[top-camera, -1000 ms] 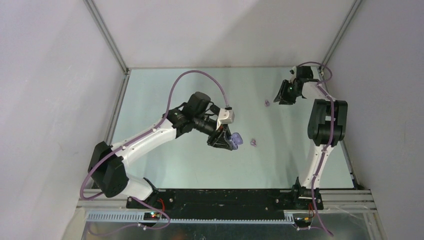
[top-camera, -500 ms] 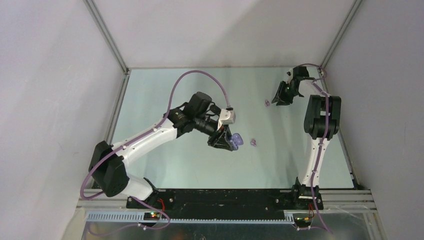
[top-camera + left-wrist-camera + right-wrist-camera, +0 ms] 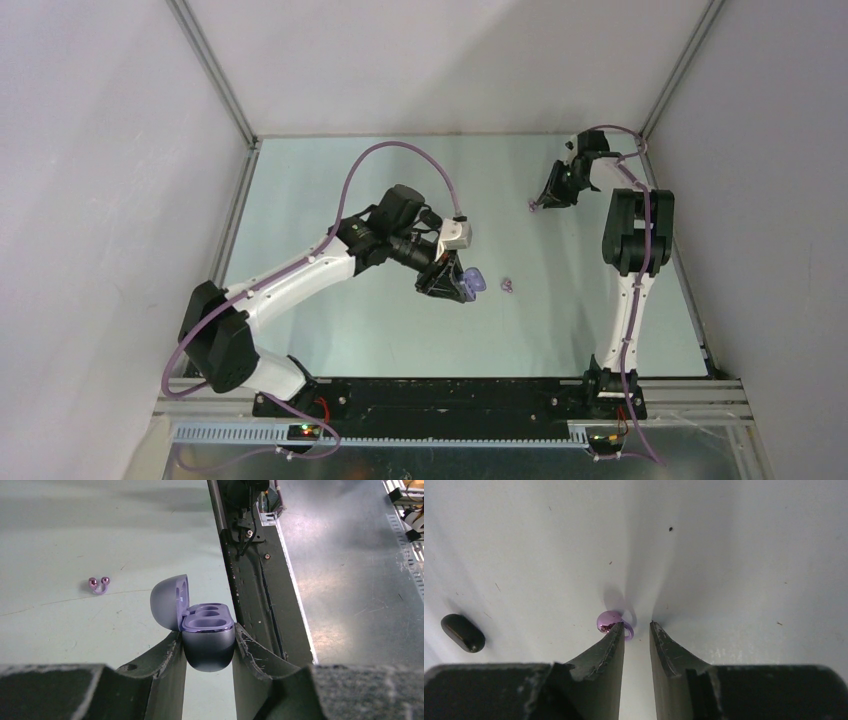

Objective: Insert the wireless bluetooth earbuds into the charging case
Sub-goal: Pick up the earbud from the center of the board.

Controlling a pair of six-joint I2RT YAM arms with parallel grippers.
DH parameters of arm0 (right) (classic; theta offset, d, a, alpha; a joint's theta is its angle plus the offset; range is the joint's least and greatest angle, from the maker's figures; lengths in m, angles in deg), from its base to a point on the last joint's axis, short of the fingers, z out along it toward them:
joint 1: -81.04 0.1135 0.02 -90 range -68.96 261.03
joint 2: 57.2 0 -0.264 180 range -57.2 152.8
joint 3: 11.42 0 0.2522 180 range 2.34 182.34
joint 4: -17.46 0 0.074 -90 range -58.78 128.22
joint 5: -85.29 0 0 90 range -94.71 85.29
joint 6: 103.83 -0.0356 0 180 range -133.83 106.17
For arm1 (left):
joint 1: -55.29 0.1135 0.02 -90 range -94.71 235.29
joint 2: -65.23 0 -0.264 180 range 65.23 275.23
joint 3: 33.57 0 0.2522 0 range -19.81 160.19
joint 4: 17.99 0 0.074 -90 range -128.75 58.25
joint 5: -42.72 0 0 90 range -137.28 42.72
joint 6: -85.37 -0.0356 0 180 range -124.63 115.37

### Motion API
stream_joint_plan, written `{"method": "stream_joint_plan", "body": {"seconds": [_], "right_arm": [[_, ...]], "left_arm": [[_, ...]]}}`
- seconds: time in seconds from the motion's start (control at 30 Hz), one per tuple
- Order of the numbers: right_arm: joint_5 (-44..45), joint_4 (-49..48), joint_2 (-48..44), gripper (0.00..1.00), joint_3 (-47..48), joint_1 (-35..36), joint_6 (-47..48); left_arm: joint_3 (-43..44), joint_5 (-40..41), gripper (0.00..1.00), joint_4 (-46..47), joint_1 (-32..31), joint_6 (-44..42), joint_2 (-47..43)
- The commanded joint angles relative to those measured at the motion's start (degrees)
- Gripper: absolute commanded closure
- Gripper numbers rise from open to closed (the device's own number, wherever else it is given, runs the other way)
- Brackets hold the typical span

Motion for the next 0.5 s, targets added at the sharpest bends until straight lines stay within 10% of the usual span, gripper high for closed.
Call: {"method": "stream_joint_plan", "body": {"seconds": [0.0,0.47], "right_arm": [[-1.05,1.12,1.41,0.7,2.24,0.32,-0.86],[-4.33,0.88,2.13,0.68,2.76,1.01,-0.6]], "left_arm": [[2.6,-0.44,1.0,0.31,-0.42,-1.13,0.03],[2.69,-0.23,1.0,0.04,-0.52,-1.48,-0.02]]}}
